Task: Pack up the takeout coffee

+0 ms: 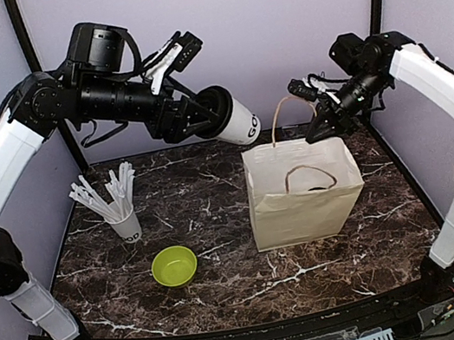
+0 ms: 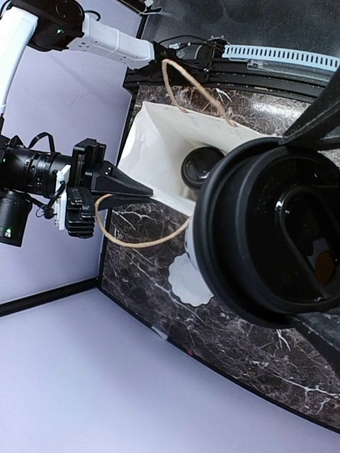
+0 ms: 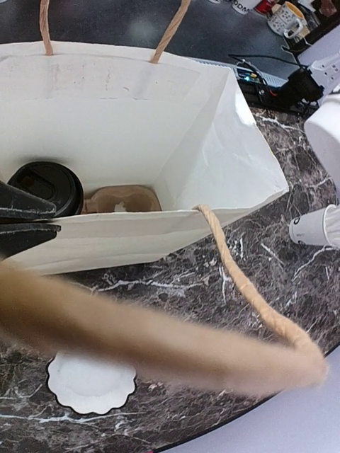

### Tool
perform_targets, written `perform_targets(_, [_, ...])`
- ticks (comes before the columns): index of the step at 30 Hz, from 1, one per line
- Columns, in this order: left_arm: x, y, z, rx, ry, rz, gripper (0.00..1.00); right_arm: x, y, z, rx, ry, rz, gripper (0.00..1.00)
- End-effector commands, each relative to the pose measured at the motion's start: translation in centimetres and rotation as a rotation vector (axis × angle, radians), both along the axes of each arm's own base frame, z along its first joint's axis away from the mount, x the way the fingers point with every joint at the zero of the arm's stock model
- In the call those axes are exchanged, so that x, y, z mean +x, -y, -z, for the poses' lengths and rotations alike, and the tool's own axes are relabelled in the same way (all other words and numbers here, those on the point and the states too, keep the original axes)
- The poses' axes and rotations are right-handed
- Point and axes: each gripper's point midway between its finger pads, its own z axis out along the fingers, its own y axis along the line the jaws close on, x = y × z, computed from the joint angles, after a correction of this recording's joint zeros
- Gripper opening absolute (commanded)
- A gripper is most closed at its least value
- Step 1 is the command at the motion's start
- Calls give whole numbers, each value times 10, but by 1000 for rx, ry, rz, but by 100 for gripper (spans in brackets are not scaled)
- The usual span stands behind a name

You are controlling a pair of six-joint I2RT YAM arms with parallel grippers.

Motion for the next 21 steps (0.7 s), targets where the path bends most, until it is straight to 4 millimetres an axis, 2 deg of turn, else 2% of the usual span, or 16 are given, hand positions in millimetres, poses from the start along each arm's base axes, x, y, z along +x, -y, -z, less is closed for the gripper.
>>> perform_targets(1, [-35,3,-31,-84,51,122,59,-24,-13,-18,45,89,-37,0])
perform_targets(8, [-84,13,-36,-116,22,243,57,-58,-18,-29,75,162,-39,0])
perform_targets(13, [-106,19,-18,-76,-32,270,56,-69,-16,-16,71,126,-55,0])
perform_targets(16, [-118,27,2,-12,-49,282,55,-66,-15,-13,55,148,-55,0])
perform_targets(21, [-118,37,28,77,-38,263,54,-44,-16,-19,27,219,-13,0])
